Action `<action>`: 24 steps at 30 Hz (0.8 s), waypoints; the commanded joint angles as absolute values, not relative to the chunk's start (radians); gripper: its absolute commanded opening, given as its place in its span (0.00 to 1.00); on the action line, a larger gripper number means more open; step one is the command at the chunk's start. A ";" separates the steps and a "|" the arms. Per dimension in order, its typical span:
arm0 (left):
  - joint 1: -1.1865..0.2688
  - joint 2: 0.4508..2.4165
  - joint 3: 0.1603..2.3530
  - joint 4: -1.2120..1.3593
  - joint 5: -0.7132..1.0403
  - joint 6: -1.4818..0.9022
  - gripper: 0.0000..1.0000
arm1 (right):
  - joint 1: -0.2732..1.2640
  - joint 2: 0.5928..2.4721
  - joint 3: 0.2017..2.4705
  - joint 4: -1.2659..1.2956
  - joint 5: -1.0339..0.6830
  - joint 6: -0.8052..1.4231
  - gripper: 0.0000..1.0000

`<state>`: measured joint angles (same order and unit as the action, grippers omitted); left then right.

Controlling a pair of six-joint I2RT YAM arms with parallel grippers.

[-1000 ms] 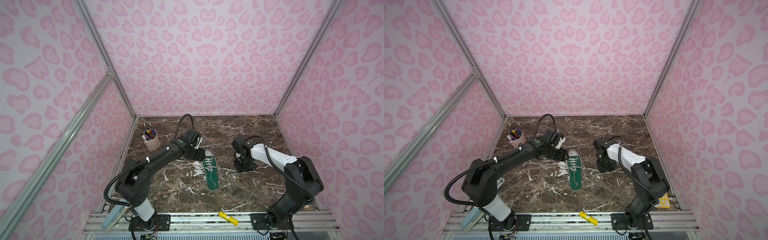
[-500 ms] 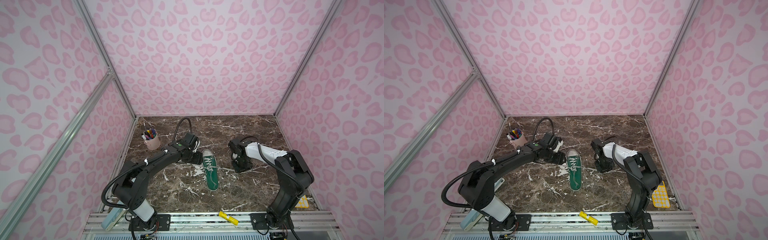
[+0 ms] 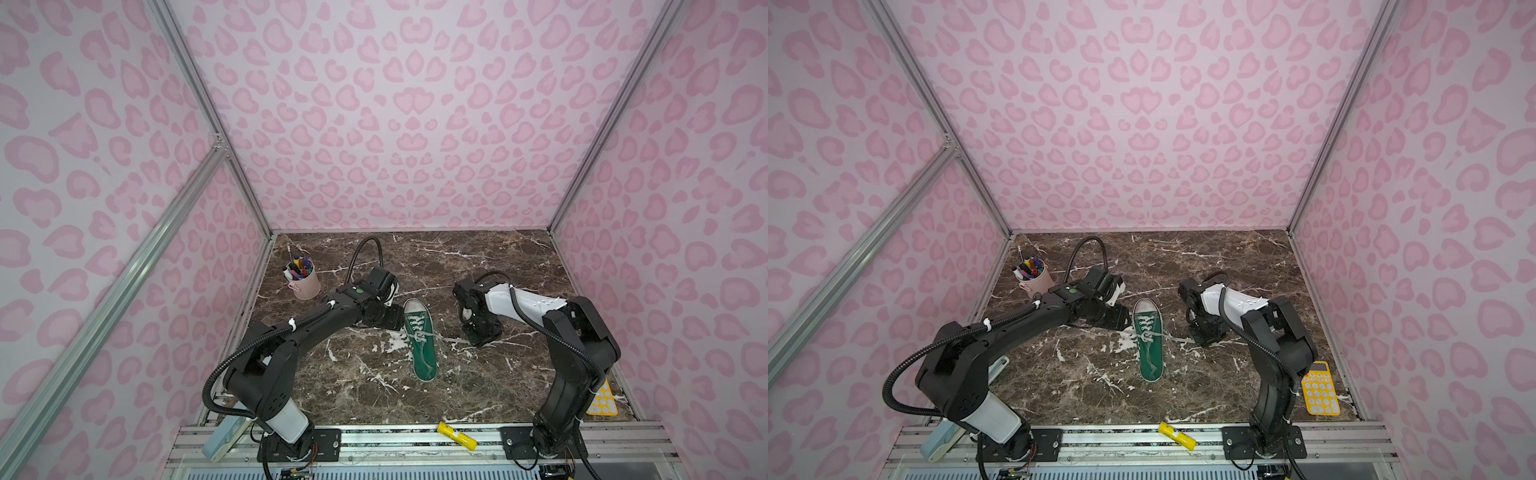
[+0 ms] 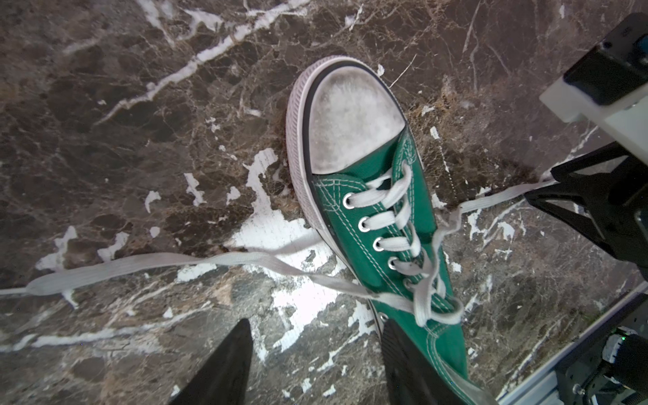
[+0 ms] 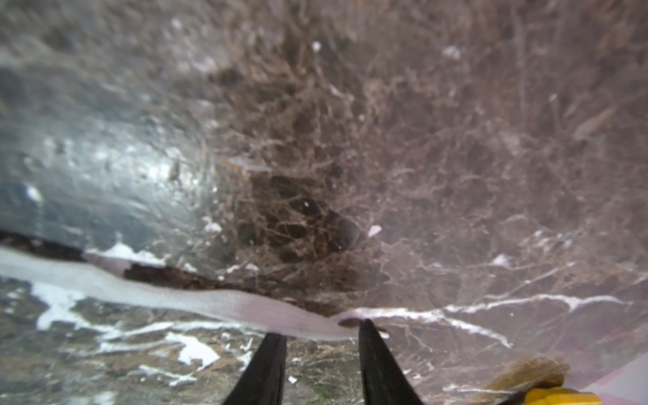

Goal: Tie the shoes

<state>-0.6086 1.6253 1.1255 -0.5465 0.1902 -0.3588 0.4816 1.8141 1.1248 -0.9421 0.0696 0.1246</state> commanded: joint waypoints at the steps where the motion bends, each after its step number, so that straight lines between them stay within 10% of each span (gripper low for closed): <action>1: -0.609 1.622 1.120 -0.554 0.196 -0.356 0.60 | 0.482 1.829 1.117 -0.941 0.041 0.103 0.34; 10: -0.618 1.645 1.099 -0.546 0.260 -0.347 0.51 | 0.478 1.810 1.104 -0.920 -0.070 0.108 0.00; 24: -0.643 1.583 1.031 -0.523 0.311 -0.400 0.49 | 0.330 1.525 0.938 -0.461 -0.613 0.458 0.00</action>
